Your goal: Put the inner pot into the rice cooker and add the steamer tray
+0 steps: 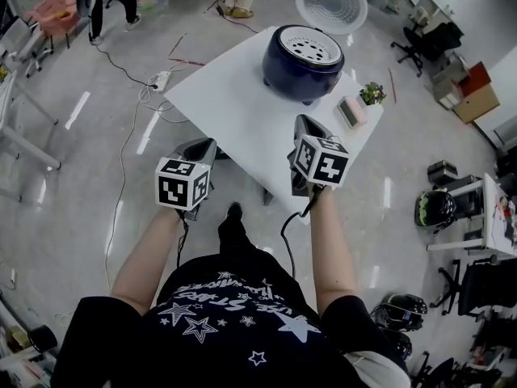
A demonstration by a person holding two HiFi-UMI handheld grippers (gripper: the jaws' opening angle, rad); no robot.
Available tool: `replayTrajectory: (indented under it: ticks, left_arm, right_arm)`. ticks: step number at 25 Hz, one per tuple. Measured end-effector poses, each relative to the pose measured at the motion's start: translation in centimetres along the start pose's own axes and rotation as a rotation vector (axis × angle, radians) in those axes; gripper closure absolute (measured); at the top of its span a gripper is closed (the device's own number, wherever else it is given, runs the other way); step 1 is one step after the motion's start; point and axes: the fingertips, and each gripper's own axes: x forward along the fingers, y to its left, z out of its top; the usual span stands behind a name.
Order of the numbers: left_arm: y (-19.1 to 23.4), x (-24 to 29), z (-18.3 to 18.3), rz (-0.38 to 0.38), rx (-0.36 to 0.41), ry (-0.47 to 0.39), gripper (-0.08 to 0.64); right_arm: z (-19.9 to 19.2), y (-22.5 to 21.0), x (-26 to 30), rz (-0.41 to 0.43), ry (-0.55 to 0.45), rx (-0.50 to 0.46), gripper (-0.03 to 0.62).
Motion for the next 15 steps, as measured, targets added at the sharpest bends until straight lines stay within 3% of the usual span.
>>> replayTrajectory:
  ticks: [15]
  left_arm:
    - [-2.4,-5.0,-5.9,-0.003,-0.01,0.018,0.557]
  right_arm:
    - [-7.5,2.8,-6.0,0.039,0.009,0.01,0.568]
